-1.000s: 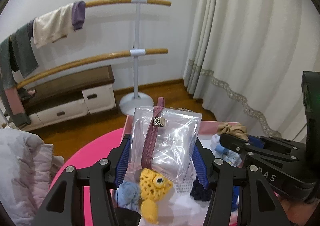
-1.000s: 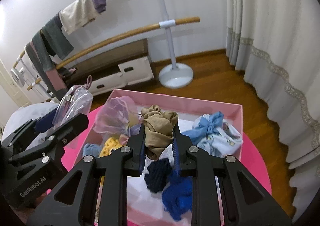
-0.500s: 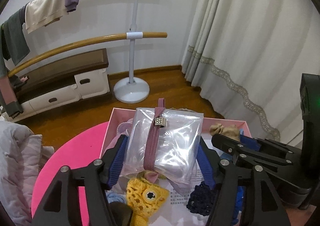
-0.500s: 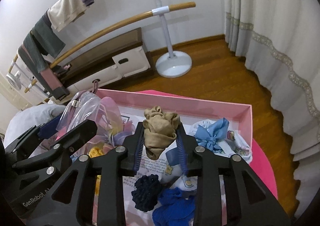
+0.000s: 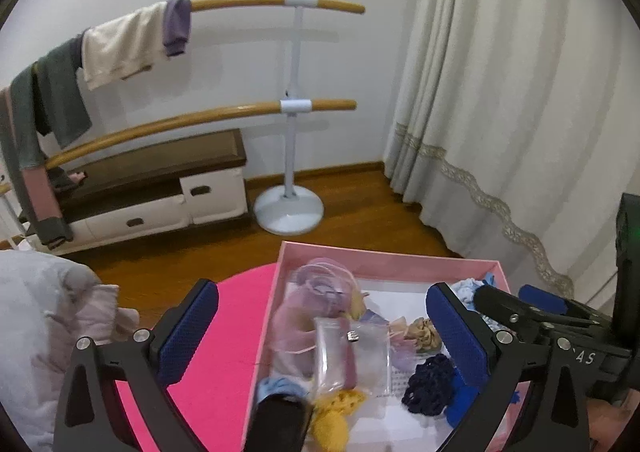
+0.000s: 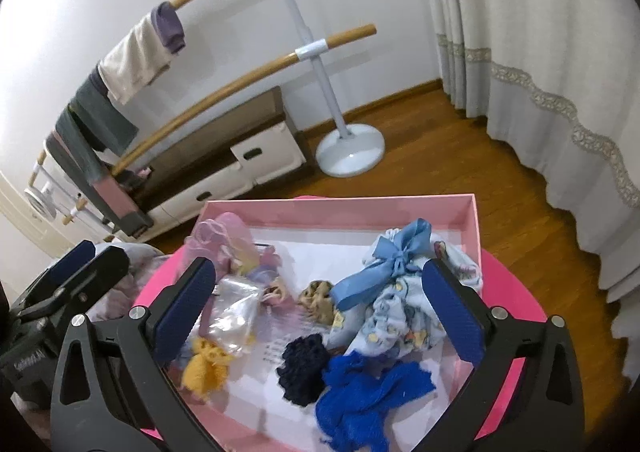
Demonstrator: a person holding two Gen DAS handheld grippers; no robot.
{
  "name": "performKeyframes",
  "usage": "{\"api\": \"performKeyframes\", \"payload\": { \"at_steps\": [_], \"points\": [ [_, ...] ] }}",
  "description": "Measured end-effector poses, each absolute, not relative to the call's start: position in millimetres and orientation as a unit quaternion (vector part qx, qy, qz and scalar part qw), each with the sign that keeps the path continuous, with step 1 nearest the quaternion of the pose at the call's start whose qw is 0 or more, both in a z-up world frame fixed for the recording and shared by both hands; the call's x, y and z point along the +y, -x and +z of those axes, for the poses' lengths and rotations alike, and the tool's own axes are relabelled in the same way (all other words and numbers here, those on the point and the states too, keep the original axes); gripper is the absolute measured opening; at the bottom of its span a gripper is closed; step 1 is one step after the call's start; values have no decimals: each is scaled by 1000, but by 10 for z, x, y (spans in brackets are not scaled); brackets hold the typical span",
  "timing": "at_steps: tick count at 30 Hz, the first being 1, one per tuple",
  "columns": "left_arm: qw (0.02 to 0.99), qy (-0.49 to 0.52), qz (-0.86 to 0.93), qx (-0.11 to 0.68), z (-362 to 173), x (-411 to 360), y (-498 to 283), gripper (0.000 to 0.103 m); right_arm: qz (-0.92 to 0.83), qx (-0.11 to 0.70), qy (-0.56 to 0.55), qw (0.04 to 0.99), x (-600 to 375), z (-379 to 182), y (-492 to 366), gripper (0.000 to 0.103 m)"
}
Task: Organize soft objects
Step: 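Lower both held items into the pink box and open both tools, then withdraw both tools from the box toward the glasses case and swabs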
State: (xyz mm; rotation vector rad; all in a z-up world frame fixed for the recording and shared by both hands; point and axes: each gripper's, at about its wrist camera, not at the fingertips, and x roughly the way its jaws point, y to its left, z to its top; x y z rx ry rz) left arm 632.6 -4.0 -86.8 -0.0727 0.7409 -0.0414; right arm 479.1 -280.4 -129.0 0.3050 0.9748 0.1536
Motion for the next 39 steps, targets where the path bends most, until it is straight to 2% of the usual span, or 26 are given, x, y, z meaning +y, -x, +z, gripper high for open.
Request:
{"api": "performKeyframes", "payload": {
  "at_steps": [11, 16, 29, 39],
  "points": [
    [956, 8, 12, 292, -600, 7, -5329, 103, 62, 421, -121, 897, -2637, -764, -4185, 103],
    [962, 4, 20, 274, -696, -34, -4489, 103, 44, 394, -92, 913, -2504, -522, -3747, 103],
    [965, 12, 37, 258, -764, 37, -2814, 103, 9, 339, -32, 940, -2285, -185, -2797, 103],
    [967, 11, 46, 252, -801, -32, -1968, 103, 5, 324, -33, 946, -2226, -185, -2275, 103]
  ]
}}
